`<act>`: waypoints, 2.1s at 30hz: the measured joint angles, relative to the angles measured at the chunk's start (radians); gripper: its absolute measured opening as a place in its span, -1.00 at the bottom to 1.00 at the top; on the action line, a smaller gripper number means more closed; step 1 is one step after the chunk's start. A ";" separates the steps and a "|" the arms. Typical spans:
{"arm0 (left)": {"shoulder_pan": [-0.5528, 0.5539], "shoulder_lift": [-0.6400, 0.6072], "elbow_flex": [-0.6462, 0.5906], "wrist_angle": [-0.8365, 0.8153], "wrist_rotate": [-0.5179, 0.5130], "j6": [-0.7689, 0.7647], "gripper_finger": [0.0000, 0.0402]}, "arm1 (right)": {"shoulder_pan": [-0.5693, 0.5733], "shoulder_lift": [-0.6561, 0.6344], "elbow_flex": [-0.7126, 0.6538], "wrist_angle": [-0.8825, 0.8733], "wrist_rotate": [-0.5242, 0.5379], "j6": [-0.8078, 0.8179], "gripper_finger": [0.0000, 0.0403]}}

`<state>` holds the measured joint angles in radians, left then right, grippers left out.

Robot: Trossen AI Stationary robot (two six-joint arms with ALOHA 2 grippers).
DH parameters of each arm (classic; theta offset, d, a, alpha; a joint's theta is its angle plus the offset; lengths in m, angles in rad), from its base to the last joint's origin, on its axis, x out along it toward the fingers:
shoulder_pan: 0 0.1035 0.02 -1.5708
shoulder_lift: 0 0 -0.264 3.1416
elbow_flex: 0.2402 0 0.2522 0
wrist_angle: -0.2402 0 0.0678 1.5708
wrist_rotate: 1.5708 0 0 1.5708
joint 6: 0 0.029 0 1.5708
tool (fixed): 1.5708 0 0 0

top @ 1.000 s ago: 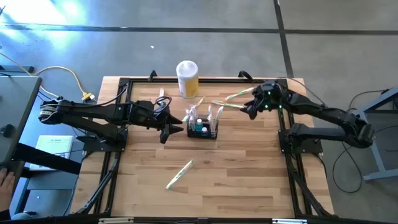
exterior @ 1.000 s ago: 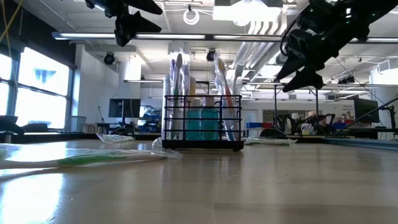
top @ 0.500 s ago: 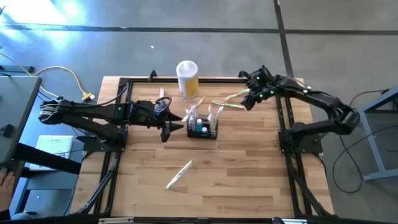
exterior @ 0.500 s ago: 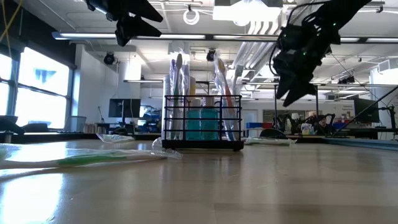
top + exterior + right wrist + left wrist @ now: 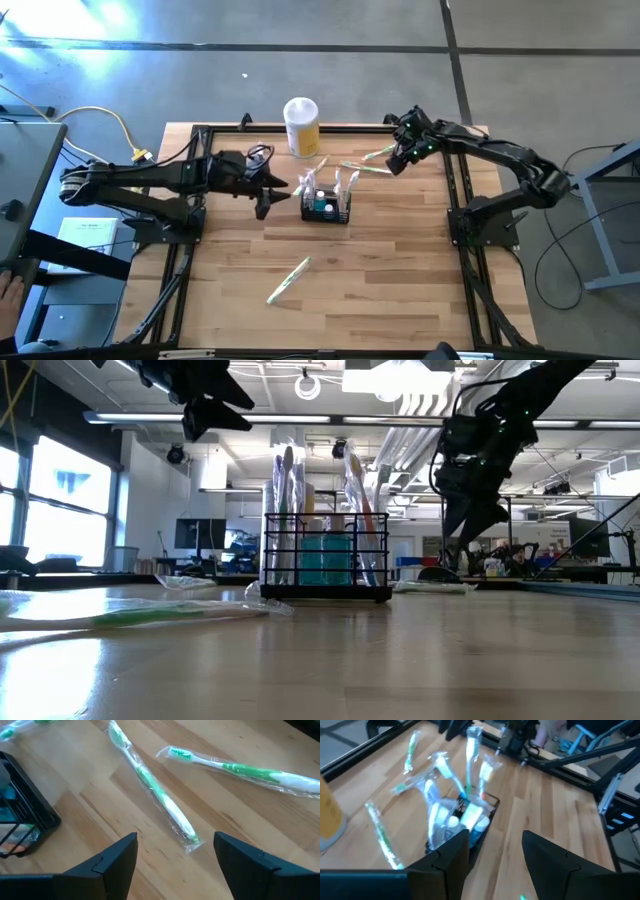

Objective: Pick & Place toothbrushing station
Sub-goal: Put the green toothbrush into the left section wire organizer

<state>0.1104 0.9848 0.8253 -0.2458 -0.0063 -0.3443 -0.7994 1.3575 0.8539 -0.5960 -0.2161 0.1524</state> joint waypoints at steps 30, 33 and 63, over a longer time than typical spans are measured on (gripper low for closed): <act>0.001 0.003 0.000 -0.043 0.007 0.003 -0.11 | 0.083 0.271 0.000 0.186 0.033 -0.095 0.26; 0.001 0.003 0.000 -0.044 0.008 0.003 -0.11 | 0.097 0.272 0.000 0.197 0.046 -0.114 0.26; 0.001 0.003 -0.001 -0.047 0.005 0.000 -0.11 | 0.146 0.409 0.006 0.201 0.208 -0.101 -0.31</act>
<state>0.1112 0.9878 0.8246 -0.2932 -0.0013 -0.3443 -0.6533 1.7668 0.8595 -0.3954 -0.0078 0.0509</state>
